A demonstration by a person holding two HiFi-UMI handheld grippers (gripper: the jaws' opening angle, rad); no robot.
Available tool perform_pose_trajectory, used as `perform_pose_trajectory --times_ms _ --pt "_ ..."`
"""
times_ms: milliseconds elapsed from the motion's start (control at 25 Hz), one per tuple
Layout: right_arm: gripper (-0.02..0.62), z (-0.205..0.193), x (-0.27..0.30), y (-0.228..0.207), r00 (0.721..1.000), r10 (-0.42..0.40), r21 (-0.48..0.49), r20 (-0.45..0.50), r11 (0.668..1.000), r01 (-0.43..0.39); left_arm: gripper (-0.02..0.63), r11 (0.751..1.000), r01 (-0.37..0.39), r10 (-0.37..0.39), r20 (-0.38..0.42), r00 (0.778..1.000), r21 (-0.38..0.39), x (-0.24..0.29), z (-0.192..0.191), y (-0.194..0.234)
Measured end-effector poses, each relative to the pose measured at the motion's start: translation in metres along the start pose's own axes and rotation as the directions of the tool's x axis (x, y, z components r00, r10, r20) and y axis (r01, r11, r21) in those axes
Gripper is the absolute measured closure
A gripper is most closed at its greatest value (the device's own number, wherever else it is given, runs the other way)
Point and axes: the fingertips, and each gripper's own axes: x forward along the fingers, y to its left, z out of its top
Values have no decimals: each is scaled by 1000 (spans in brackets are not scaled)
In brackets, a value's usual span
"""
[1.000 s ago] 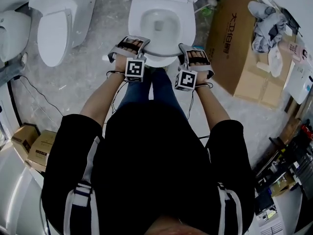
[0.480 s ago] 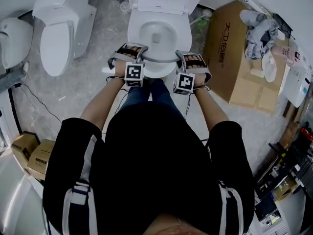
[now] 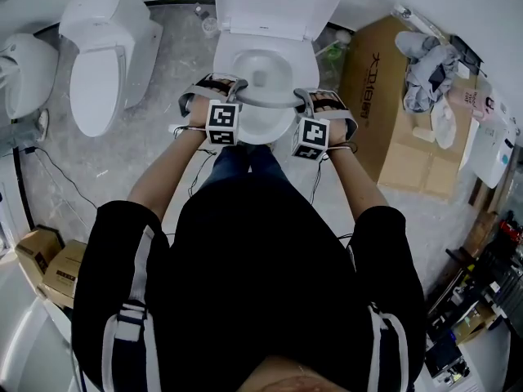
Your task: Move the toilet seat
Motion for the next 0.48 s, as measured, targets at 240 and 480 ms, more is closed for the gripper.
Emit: perform_pose_trajectory --times_ms 240,480 --pt "471 -2 -4 -23 999 34 21 -1 999 -34 500 999 34 -34 8 999 -16 -6 -1 23" --pt "476 -3 -4 -44 998 56 31 0 998 -56 503 997 64 -64 12 998 -36 -11 -2 44"
